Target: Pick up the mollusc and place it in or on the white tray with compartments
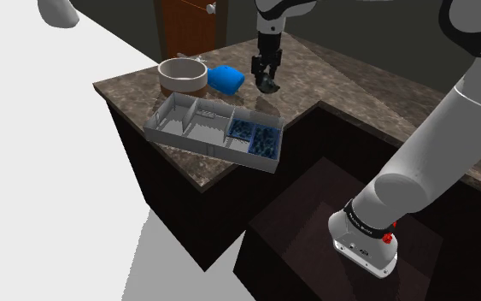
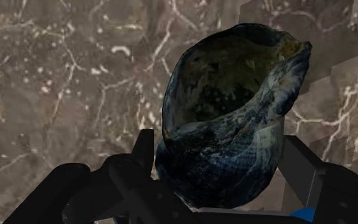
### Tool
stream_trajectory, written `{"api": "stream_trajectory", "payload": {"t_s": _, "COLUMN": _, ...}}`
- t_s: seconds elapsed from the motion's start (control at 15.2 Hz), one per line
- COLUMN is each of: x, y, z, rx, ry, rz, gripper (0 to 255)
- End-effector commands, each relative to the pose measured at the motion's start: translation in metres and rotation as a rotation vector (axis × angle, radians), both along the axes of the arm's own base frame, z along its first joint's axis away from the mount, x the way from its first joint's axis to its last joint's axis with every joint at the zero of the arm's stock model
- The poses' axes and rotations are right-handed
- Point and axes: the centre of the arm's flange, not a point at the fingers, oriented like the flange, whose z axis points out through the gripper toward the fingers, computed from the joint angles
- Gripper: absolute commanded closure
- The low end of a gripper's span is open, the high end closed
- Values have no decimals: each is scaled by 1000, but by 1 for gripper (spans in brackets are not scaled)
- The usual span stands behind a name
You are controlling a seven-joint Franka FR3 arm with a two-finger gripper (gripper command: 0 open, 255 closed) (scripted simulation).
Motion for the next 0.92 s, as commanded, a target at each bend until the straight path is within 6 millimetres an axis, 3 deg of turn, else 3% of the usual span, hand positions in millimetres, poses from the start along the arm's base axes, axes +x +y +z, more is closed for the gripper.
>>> {"api": "stream_trajectory", "payload": {"t_s": 0.0, "x": -1, "y": 0, "z": 11, "rx": 0, "ry": 0, "rz": 0, "gripper": 255}}
{"api": "stream_trajectory", "payload": {"t_s": 0.86, "x": -1, "y": 0, "z": 80, "rx": 0, "ry": 0, "rz": 0, "gripper": 255}}
